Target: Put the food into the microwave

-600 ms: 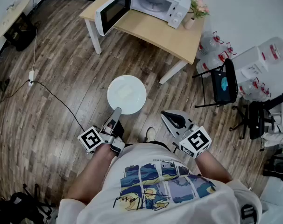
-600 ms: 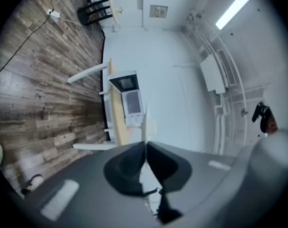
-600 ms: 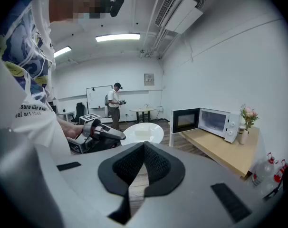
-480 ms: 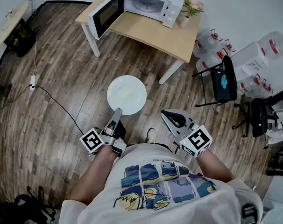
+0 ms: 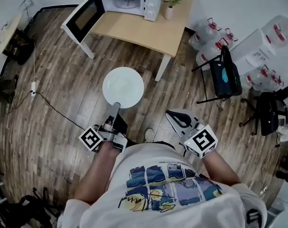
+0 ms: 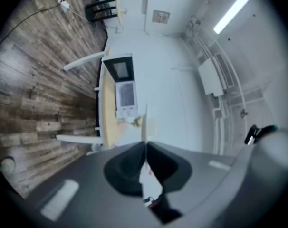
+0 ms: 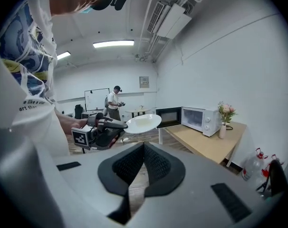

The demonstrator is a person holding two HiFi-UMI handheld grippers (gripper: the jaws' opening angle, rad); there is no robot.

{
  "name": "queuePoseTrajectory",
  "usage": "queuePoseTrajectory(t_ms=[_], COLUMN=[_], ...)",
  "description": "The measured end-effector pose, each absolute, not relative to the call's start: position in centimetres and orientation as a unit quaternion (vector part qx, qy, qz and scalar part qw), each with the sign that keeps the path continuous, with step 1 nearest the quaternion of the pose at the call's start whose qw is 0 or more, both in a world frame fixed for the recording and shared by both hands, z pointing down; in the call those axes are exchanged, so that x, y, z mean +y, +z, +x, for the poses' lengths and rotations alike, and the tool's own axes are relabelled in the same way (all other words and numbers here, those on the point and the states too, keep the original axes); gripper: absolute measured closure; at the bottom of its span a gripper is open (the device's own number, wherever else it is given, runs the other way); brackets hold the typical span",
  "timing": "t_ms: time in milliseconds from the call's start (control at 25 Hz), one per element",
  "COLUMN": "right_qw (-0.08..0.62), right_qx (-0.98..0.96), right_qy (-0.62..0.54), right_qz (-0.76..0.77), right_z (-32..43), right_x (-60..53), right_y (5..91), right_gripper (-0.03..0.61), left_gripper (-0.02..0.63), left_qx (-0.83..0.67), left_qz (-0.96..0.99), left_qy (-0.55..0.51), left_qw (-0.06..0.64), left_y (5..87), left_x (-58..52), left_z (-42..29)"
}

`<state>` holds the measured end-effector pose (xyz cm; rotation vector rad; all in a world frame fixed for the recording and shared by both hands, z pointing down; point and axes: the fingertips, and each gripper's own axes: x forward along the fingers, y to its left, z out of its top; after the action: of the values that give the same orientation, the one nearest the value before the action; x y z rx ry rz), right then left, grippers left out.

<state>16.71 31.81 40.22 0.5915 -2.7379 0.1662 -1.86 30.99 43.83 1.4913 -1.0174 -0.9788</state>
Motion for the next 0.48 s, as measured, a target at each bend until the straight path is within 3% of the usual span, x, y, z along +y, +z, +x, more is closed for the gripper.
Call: queuePoseTrajectory(t_ms=[480], right_qw=[0.113], right_qx=[-0.958], right_qy=[0.088], right_qz=[0.248], right_z=[21.9], right_x=[25.3], right_y=[40.6], right_gripper=[0.557], left_gripper=[0.597], left_qx=[-0.446], left_qz=[0.621], left_qy=[-0.377], left_qw=[0.523], left_y=[43.4], left_x=[22.4], left_z=[1.8])
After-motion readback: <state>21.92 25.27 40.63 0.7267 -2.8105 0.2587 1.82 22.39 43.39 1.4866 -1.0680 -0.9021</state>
